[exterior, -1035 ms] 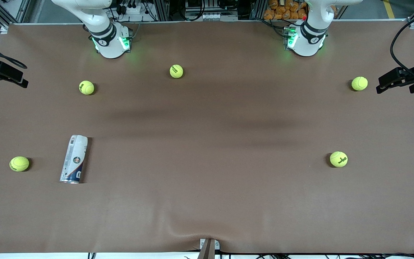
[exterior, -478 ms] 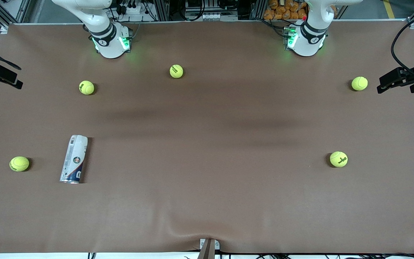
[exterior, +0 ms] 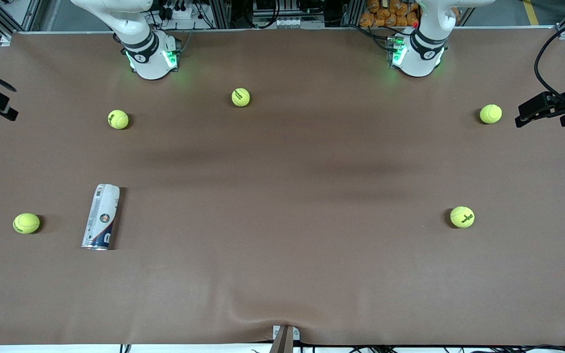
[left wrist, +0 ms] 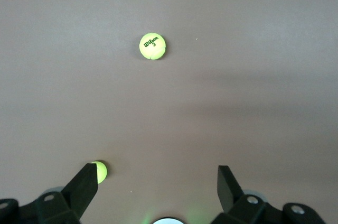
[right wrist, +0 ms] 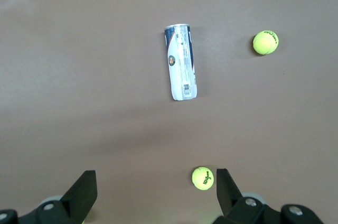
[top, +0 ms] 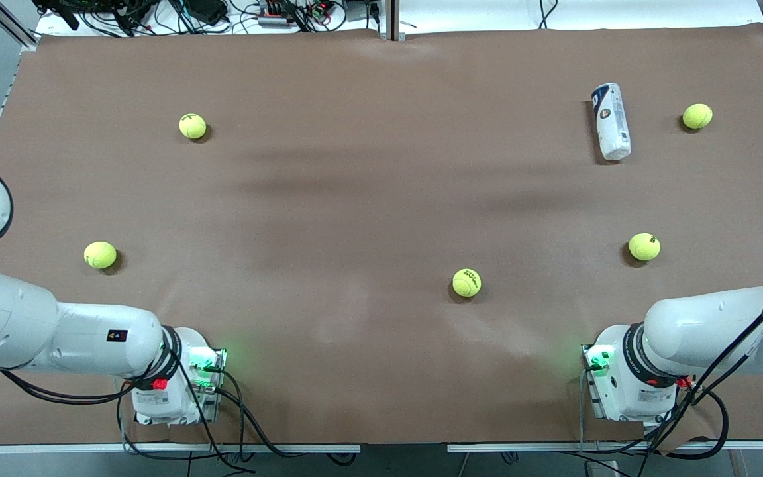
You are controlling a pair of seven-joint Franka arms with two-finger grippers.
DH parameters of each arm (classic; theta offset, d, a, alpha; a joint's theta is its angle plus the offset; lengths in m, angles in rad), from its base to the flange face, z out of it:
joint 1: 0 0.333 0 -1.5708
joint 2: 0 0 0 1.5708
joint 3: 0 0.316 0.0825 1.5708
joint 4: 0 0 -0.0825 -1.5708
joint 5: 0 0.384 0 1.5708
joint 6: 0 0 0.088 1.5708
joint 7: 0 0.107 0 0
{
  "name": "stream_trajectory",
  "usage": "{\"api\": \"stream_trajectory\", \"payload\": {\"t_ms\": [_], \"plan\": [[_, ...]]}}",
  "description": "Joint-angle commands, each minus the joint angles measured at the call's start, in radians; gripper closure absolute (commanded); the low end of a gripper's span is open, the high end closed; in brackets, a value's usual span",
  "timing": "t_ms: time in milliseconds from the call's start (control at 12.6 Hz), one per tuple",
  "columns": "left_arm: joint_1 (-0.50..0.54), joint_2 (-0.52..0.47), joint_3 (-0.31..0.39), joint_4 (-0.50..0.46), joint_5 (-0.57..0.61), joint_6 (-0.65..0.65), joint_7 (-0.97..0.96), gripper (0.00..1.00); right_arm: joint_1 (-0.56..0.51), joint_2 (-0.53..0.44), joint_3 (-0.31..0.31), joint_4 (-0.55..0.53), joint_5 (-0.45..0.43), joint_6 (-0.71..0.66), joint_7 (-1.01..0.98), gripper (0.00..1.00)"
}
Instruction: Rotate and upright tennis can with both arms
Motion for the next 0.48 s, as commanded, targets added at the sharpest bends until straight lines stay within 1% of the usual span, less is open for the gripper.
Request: {"api": "stream_trajectory", "payload": {"t_ms": [0,159,239,318,398], "plan": [[0.007,-0.010,-0.002,-0.002,-0.017,-0.011,0.018,0.00,-0.034,-0.012,0.003,0.052,0.032,-0.043,-0.028,0.00],[0.008,-0.010,-0.002,-0.002,-0.017,-0.011,0.018,0.00,-0.033,-0.008,0.003,0.060,0.029,-0.056,-0.033,0.00],[0.007,-0.010,-0.002,-0.002,-0.017,-0.011,0.018,0.00,-0.022,0.000,0.007,0.046,0.020,-0.061,-0.032,0.00],[0.007,-0.010,-0.002,-0.002,-0.017,-0.013,0.018,0.00,-0.001,0.027,0.007,0.012,0.015,-0.061,-0.024,0.00],[0.007,-0.010,-0.002,-0.002,-0.017,-0.013,0.018,0.00,0.009,0.075,0.007,-0.002,0.012,-0.056,-0.021,0.00]]}}
